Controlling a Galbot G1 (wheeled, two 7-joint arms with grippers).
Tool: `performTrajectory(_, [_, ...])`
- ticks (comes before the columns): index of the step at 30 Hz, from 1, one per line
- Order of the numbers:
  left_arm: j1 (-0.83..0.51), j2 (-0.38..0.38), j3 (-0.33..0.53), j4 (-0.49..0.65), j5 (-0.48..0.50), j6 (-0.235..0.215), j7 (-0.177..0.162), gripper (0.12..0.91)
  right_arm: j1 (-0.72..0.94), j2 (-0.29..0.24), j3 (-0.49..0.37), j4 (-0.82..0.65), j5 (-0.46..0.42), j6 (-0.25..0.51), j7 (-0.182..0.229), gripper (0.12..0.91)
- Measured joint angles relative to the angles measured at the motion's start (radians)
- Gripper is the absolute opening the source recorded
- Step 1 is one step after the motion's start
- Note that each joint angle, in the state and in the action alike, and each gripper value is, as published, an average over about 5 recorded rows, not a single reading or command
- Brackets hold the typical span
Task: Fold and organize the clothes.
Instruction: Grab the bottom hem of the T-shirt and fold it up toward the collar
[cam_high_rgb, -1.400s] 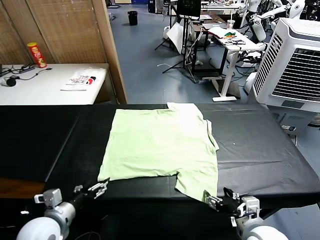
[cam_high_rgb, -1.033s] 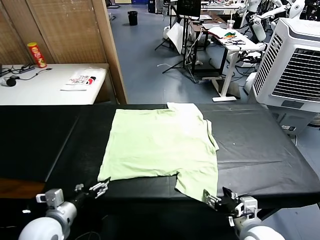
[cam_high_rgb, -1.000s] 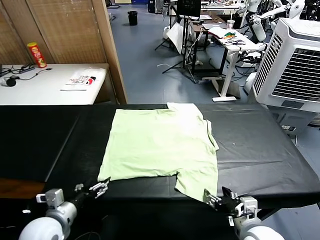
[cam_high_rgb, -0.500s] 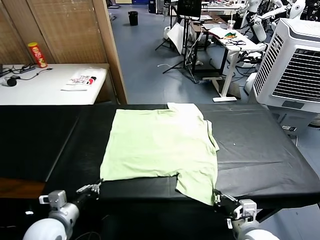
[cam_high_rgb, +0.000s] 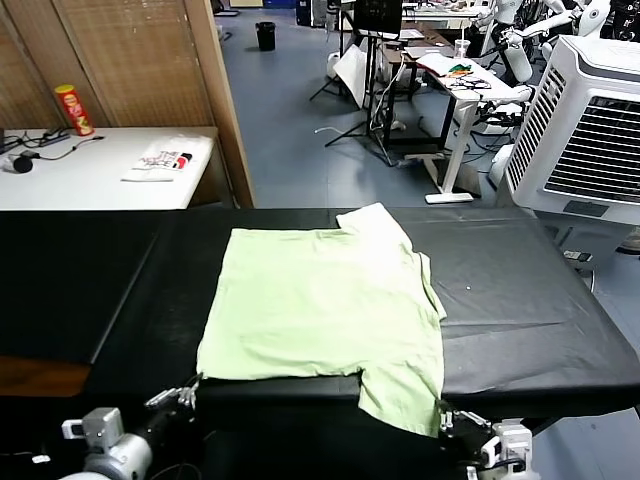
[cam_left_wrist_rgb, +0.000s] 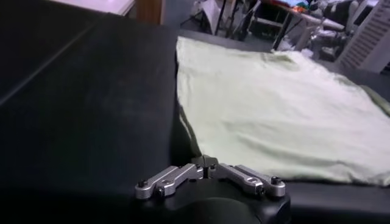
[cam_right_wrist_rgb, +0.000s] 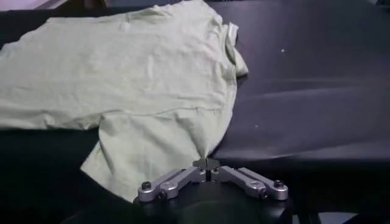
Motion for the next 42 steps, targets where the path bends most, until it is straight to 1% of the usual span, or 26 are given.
performTrajectory(3, [-0.035, -0.017, 0.004, 0.014, 0.020, -0.026, 0.002, 0.125, 0.069, -0.031, -0.011, -0.067, 0.010, 0.091, -0.033, 0.122])
performTrajectory(6, [-0.079, -0.035, 0.010, 0.036, 0.035, -0.047, 0.003, 0.125, 0.145, -0.062, -0.029, -0.134, 0.018, 0.155, -0.052, 0.122])
performTrajectory(9, [-0.126, -0.051, 0.021, 0.061, 0.060, -0.061, 0.006, 0.125, 0.221, -0.087, -0.053, -0.196, 0.024, 0.187, -0.057, 0.122])
performTrajectory(14, [-0.199, -0.059, 0.045, 0.105, 0.105, -0.071, 0.011, 0.125, 0.338, -0.113, -0.097, -0.296, 0.028, 0.208, -0.057, 0.122])
performTrajectory(21, [-0.295, -0.045, 0.082, 0.174, 0.153, -0.084, 0.009, 0.125, 0.457, -0.109, -0.157, -0.429, 0.012, 0.229, -0.062, 0.122])
performTrajectory(26, [-0.351, -0.036, 0.103, 0.241, 0.197, -0.103, 0.011, 0.125, 0.512, -0.095, -0.187, -0.501, -0.005, 0.248, -0.069, 0.122])
performTrajectory(30, [-0.381, -0.028, 0.111, 0.291, 0.210, -0.109, 0.013, 0.125, 0.546, -0.086, -0.205, -0.548, -0.008, 0.271, -0.080, 0.122])
performTrajectory(36, [-0.412, -0.023, 0.121, 0.345, 0.224, -0.114, 0.013, 0.125, 0.588, -0.073, -0.223, -0.600, -0.013, 0.294, -0.086, 0.122])
performTrajectory(40, [-0.428, -0.024, 0.129, 0.370, 0.230, -0.117, 0.012, 0.125, 0.608, -0.072, -0.226, -0.618, -0.008, 0.294, -0.088, 0.123])
performTrajectory(42, [-0.437, -0.023, 0.134, 0.380, 0.232, -0.118, 0.012, 0.125, 0.608, -0.075, -0.222, -0.616, 0.004, 0.287, -0.090, 0.145])
